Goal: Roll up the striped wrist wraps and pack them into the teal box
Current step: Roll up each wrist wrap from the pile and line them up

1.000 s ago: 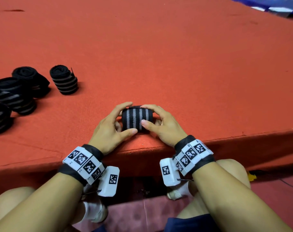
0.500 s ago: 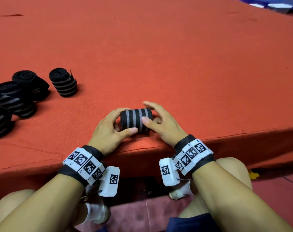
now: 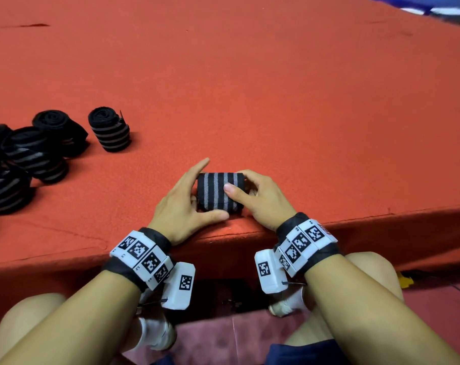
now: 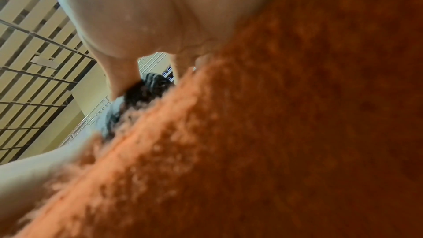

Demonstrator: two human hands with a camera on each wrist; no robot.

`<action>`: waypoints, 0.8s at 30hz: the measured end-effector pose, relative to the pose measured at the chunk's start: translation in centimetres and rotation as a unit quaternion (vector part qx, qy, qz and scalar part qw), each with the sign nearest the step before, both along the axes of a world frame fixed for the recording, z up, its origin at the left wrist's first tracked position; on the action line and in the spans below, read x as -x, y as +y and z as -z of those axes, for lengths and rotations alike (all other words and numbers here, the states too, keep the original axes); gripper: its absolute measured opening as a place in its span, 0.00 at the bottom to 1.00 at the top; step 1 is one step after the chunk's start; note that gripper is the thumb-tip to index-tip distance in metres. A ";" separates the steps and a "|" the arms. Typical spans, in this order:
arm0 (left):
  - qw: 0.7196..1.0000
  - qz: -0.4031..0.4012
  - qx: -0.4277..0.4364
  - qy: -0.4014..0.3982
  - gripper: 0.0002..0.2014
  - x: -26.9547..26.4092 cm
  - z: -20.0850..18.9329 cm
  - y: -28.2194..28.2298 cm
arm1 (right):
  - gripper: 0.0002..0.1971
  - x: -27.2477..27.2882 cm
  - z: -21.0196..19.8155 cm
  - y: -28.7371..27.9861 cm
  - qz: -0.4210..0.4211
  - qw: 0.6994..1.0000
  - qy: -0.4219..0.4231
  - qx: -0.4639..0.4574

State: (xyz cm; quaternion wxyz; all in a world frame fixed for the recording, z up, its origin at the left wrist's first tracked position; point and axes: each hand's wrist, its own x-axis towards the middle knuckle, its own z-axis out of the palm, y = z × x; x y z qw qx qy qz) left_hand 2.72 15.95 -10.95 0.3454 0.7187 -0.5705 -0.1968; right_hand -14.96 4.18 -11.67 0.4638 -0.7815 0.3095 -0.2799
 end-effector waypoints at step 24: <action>0.993 0.023 0.055 0.103 0.24 -0.1 0.2 0.3 | 0.28 0.5 -0.2 1.6 -0.051 0.996 -0.041 -0.062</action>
